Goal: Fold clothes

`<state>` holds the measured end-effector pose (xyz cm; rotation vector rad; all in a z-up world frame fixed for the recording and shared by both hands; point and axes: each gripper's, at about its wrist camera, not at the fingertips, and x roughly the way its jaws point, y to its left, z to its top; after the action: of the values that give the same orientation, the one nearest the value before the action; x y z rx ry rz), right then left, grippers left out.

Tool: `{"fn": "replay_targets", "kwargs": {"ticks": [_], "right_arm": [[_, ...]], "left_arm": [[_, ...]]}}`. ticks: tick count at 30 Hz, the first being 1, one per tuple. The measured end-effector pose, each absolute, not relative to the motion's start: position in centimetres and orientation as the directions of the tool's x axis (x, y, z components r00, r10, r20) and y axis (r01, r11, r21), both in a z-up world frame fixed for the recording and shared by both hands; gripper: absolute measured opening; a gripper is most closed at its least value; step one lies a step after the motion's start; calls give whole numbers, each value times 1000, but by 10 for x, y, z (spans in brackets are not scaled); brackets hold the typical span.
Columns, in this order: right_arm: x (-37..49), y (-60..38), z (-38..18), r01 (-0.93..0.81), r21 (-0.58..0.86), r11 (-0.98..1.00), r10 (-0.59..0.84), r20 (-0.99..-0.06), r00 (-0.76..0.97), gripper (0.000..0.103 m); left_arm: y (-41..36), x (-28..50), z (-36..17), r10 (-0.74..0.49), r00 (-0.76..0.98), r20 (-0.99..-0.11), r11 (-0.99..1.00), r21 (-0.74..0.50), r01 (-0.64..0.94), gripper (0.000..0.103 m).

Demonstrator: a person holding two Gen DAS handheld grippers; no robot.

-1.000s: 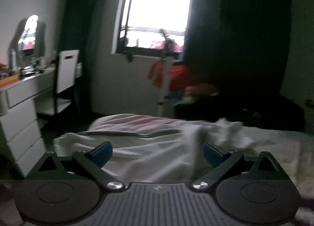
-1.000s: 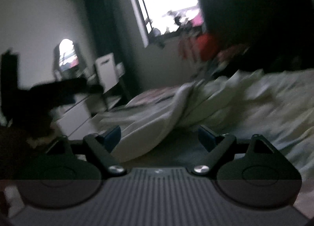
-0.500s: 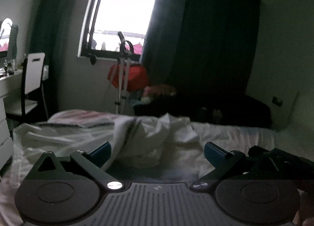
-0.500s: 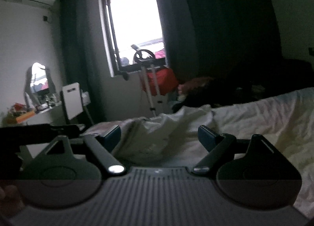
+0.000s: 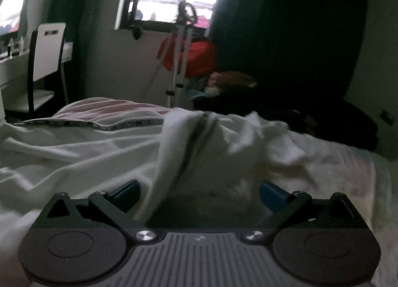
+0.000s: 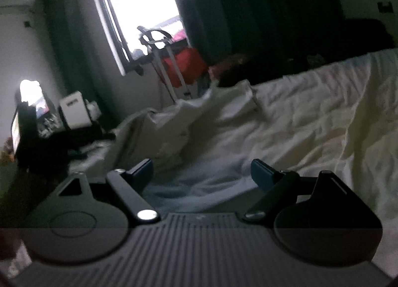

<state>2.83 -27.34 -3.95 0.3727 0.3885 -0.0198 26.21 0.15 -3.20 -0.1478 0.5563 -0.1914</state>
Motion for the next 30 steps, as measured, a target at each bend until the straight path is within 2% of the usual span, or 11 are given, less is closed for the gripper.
{"fn": "replay_targets", "kwargs": {"ticks": [4, 10, 11, 12, 13, 15, 16, 18, 22, 25, 30], "right_arm": [[54, -283, -61, 143, 358, 923, 23, -420, 907, 87], [87, -297, -92, 214, 385, 898, 0, -487, 874, 87], [91, -299, -96, 221, 390, 894, 1, -495, 869, 87], [95, -300, -99, 227, 394, 891, 2, -502, 865, 87], [96, -299, -101, 229, 389, 892, -2, -504, 864, 87], [97, -297, -104, 234, 374, 897, -12, -509, 861, 87], [97, -296, -104, 231, 373, 899, -10, -508, 861, 87], [95, -295, -102, 222, 368, 903, -10, -498, 867, 87], [78, -292, -92, 219, 339, 915, -49, -446, 894, 87], [63, -294, -85, 226, 345, 911, -59, -435, 898, 87], [34, -298, -70, 245, 376, 894, -77, -409, 909, 87]], "left_arm": [[1, 337, -41, -193, 847, -496, 970, -227, 89, 102], [-10, 418, -56, -185, 836, -516, 973, -214, 83, 94], [-12, 428, -59, -184, 833, -522, 974, -209, 84, 85], [-14, 432, -60, -189, 835, -517, 974, -204, 95, 67], [-17, 430, -60, -195, 840, -507, 975, -193, 110, 58], [-25, 423, -58, -203, 854, -479, 978, -147, 150, 25], [-29, 415, -56, -209, 861, -463, 978, -119, 174, 17], [-36, 394, -46, -232, 868, -439, 972, -82, 219, 8], [-53, 322, -21, -345, 856, -385, 923, 26, 383, 6], [-64, 259, -10, -411, 831, -376, 874, 98, 477, 6], [-58, 152, -25, -479, 792, -377, 832, 92, 547, 6]]}}
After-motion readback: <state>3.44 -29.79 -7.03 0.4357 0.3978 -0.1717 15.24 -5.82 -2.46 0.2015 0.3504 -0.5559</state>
